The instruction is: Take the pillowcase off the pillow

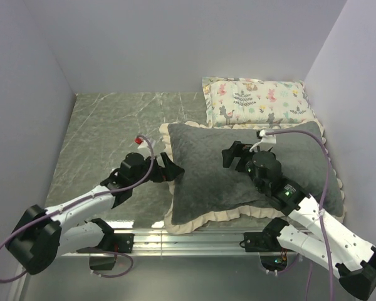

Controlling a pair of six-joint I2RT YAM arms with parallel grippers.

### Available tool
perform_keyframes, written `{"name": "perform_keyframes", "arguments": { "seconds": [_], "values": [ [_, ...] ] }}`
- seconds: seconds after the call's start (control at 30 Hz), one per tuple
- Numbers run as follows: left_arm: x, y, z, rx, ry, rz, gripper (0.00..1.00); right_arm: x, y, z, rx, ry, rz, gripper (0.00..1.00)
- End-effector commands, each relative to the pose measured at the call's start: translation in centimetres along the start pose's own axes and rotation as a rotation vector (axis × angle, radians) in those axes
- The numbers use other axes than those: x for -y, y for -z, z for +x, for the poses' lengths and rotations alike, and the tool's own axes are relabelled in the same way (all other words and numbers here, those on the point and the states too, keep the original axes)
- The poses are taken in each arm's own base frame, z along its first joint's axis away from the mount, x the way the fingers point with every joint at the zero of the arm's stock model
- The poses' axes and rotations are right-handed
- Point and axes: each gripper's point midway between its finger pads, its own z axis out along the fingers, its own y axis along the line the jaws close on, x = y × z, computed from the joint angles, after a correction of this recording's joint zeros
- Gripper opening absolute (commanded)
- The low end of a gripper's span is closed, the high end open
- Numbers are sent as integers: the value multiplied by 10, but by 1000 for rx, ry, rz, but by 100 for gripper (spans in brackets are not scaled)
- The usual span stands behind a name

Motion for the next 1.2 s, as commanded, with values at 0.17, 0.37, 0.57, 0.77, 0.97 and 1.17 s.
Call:
{"name": "perform_keyframes", "arguments": {
  "seconds": [0.17, 0.37, 0.57, 0.77, 0.97, 1.17],
  "values": [
    [65, -25, 3, 11, -5, 259, 99, -3, -12, 8, 5, 2, 0, 100],
    [38, -41, -7, 42, 31, 60, 0, -5, -14, 8, -5, 13, -3, 100],
    [-27, 10, -75, 298, 167, -308, 0, -12, -12, -1, 0, 34, -28, 99],
    [-98, 101, -121, 573, 325, -555, 0, -29, -10, -6, -31, 60, -95, 99],
    [-104, 111, -135, 586, 322, -570, 1, -45, 5, 0, -89, 93, -197, 99],
    [-112, 108, -135, 572, 315, -609, 1, -40, 26, 15, -102, 106, -210, 99]
  ]
}}
